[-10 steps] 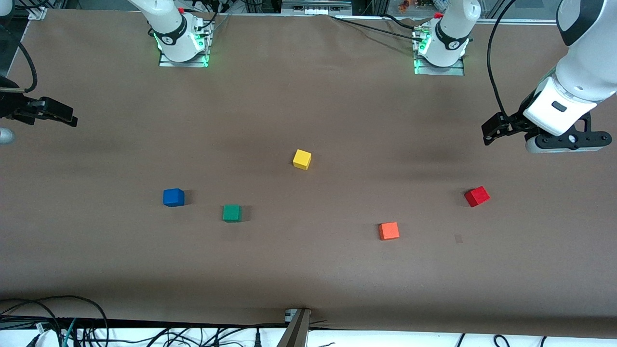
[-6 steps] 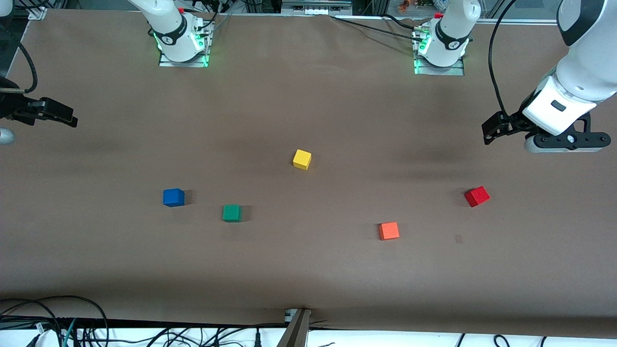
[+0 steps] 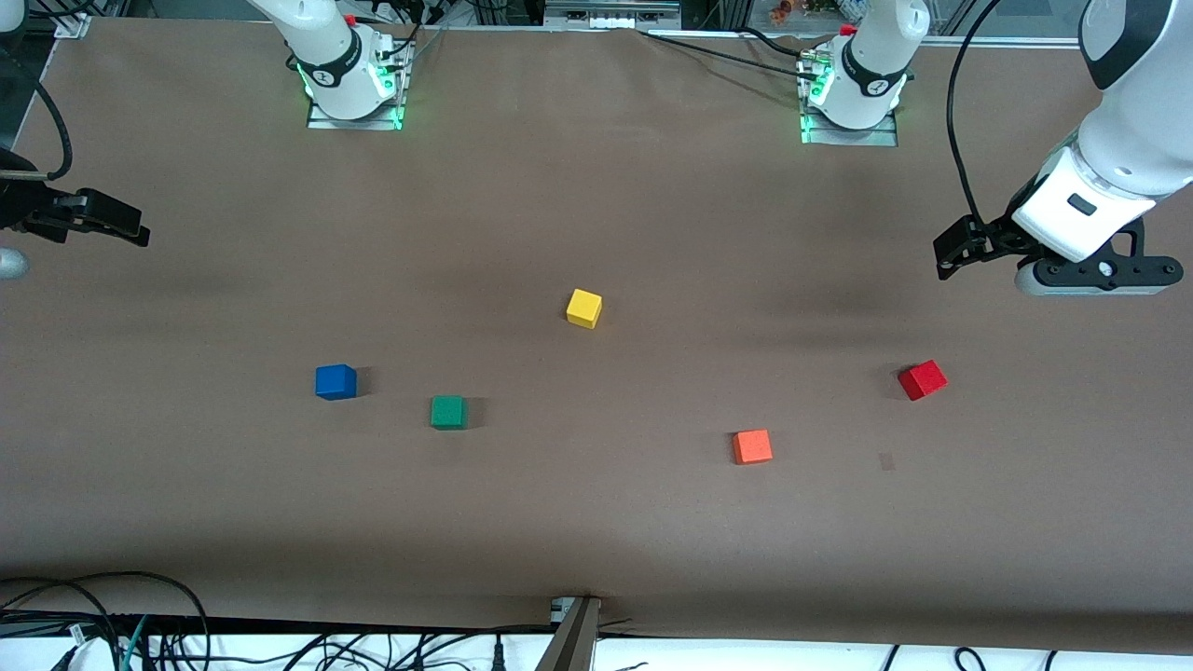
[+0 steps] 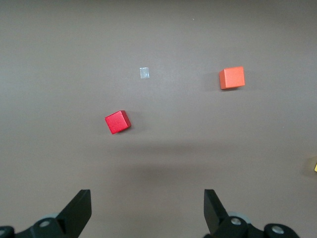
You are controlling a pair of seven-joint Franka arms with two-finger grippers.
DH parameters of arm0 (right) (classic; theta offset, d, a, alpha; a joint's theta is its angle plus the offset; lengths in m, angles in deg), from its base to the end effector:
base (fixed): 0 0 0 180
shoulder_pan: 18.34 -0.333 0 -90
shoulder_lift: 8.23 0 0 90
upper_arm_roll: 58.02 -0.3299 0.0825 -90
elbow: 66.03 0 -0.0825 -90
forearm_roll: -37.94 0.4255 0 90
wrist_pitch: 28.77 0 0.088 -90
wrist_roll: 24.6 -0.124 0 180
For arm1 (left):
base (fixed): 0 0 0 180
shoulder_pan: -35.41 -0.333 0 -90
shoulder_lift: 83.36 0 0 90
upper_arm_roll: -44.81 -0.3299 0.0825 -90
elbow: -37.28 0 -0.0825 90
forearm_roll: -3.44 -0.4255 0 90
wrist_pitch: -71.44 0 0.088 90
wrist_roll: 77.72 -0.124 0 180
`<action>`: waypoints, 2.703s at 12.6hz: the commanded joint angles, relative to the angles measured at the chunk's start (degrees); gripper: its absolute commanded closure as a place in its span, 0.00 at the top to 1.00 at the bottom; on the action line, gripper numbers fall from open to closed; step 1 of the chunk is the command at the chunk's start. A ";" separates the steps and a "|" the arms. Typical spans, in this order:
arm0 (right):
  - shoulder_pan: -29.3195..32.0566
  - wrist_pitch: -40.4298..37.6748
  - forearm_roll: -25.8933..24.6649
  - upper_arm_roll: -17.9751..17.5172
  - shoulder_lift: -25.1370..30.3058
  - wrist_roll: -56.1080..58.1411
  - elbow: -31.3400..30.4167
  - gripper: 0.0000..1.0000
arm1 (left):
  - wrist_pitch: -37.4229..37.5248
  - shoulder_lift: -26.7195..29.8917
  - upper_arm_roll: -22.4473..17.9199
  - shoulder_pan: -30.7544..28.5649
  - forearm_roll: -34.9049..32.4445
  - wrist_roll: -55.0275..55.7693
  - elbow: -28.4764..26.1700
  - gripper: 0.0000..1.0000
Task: Pass red block to right arm, stack on blue
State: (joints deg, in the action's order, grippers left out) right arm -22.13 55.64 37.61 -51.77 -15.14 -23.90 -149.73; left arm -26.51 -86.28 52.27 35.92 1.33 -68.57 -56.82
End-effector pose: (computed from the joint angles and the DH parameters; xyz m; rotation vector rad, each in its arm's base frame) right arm 0.6214 -0.0235 0.5962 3.1208 -0.0482 -0.1687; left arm 0.6163 -0.0805 0.5659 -3.1142 -0.0250 -0.0326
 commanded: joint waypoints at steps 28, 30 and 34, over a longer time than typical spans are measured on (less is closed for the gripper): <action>0.27 -0.30 0.60 -0.27 -0.74 0.70 1.52 1.00 | -21.61 -19.21 -1.75 -9.82 -1.49 6.58 -6.61 1.00; 0.01 -0.30 0.60 -0.44 -1.70 0.62 1.44 1.00 | -34.08 -22.11 -1.84 -10.01 -1.49 6.58 -12.57 1.00; -0.25 -0.30 0.86 -0.53 -3.99 -0.08 1.43 1.00 | -43.10 -26.61 -2.01 -10.18 -5.60 6.58 -16.73 1.00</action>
State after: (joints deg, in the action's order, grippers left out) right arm -22.42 55.70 37.66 -52.14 -17.83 -23.90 -149.50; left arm -68.49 -112.99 50.08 25.93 -0.54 -62.97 -72.41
